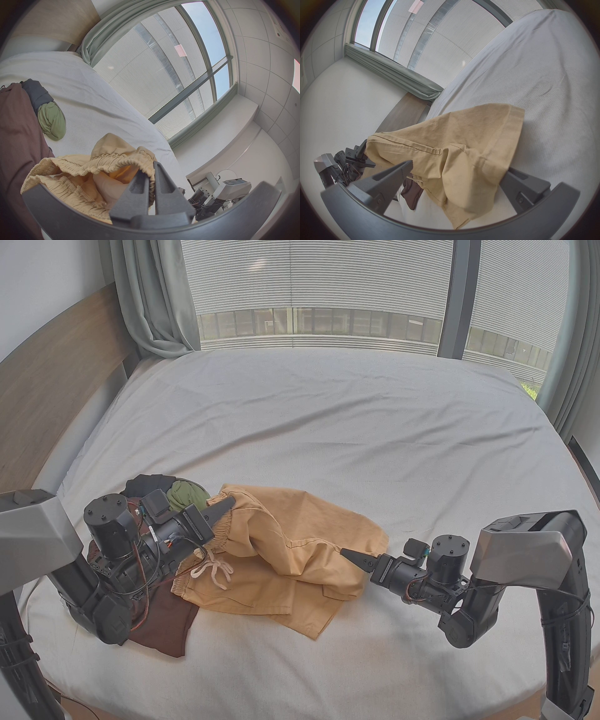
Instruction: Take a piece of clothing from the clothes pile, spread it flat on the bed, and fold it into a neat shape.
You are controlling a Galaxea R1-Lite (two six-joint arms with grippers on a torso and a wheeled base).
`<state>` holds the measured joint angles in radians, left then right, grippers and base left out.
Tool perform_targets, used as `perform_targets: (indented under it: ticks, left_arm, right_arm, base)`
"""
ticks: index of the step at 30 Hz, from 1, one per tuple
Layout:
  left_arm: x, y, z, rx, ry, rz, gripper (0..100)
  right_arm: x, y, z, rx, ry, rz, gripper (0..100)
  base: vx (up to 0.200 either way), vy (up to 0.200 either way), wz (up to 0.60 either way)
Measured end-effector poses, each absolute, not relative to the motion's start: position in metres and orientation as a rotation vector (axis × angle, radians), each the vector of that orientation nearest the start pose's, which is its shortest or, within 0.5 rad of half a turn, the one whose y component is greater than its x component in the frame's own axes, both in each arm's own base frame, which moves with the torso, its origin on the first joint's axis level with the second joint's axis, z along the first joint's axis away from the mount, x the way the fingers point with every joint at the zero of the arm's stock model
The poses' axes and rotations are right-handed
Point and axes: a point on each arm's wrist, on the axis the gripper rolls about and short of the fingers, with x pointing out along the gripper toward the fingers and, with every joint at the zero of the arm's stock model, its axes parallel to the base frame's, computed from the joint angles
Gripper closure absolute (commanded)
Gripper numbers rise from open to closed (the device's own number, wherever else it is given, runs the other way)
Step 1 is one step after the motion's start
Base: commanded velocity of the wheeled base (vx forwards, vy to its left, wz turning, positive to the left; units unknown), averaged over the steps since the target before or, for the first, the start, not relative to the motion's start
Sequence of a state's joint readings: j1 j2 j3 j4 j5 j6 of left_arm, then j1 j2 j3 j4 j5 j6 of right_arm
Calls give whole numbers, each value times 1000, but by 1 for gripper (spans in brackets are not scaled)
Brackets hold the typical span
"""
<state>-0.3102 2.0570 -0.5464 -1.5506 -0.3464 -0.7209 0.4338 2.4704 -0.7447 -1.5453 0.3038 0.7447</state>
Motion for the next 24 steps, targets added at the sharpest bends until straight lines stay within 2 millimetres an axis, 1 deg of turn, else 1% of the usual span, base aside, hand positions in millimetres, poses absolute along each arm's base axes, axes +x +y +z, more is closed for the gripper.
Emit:
perform_targets:
  ticks: [7,14,15,24]
  left_arm:
    - [312,-105,99,-694,195,-634,100]
    - [313,-104,98,-694,194,-629,100]
    - [313,-104,98,-694,193,-630,100]
    - [315,-103,98,-695,187,-628,100]
  right_arm:
    - [359,170,-29,695,426,629,0]
    - [361,170,-35,696,432,623,0]
    - [361,170,-35,696,432,621,100]
    - [362,164,-37,681,430,607,100]
  base:
    - [0,0,0]
    - [0,0,0]
    - [0,0,0]
    - [0,0,0]
